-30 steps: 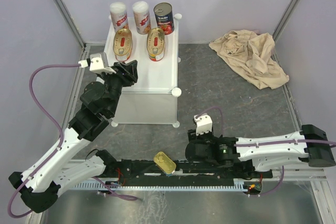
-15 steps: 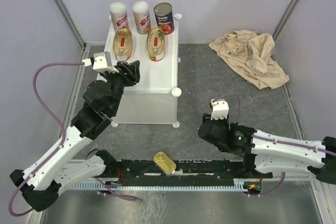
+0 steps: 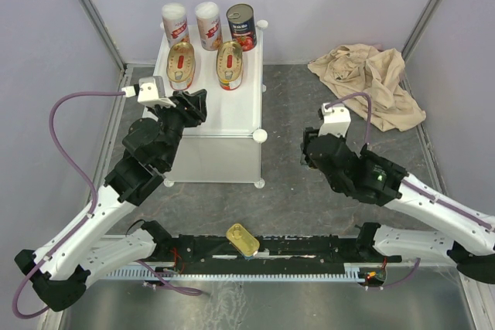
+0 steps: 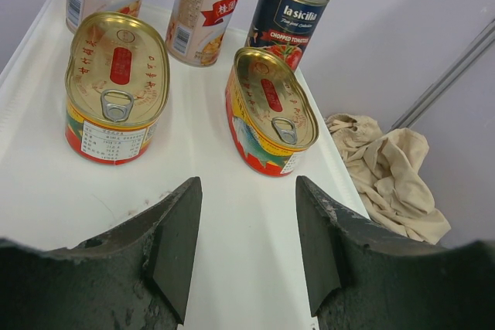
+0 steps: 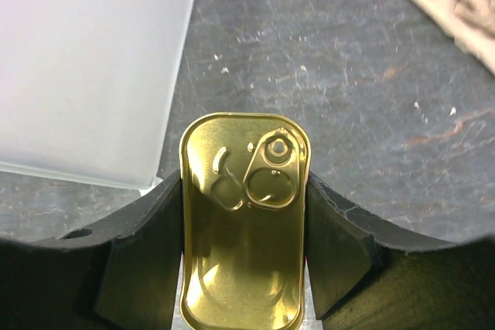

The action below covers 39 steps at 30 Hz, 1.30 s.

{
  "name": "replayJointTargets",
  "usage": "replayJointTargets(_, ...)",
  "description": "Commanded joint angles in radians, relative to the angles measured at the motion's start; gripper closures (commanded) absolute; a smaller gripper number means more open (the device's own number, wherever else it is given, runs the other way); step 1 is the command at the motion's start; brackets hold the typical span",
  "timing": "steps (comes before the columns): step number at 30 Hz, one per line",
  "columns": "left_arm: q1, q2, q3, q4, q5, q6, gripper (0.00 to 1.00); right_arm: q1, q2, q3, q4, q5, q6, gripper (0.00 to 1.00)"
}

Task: Place and organize the canned foods onto the counter
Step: Place the canned food on the counter.

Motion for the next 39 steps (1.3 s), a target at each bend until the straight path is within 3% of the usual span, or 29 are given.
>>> replayJointTargets(1,-0.003,-0.001,0.028,0.031,0.018,0.006,0.41,-0.015,0.044,0.198,0.017,-0.009,-0.123,0.65)
replayJointTargets(17,-0.004,0.018,0.054,0.01,0.041,0.013,0.41,-0.015,0.353,0.77,-0.142,-0.172,-0.27,0.71)
replayJointTargets(39,-0.002,0.002,0.054,-0.012,0.033,0.021,0.41,-0.013,0.668,1.097,-0.208,-0.319,-0.235,0.73)
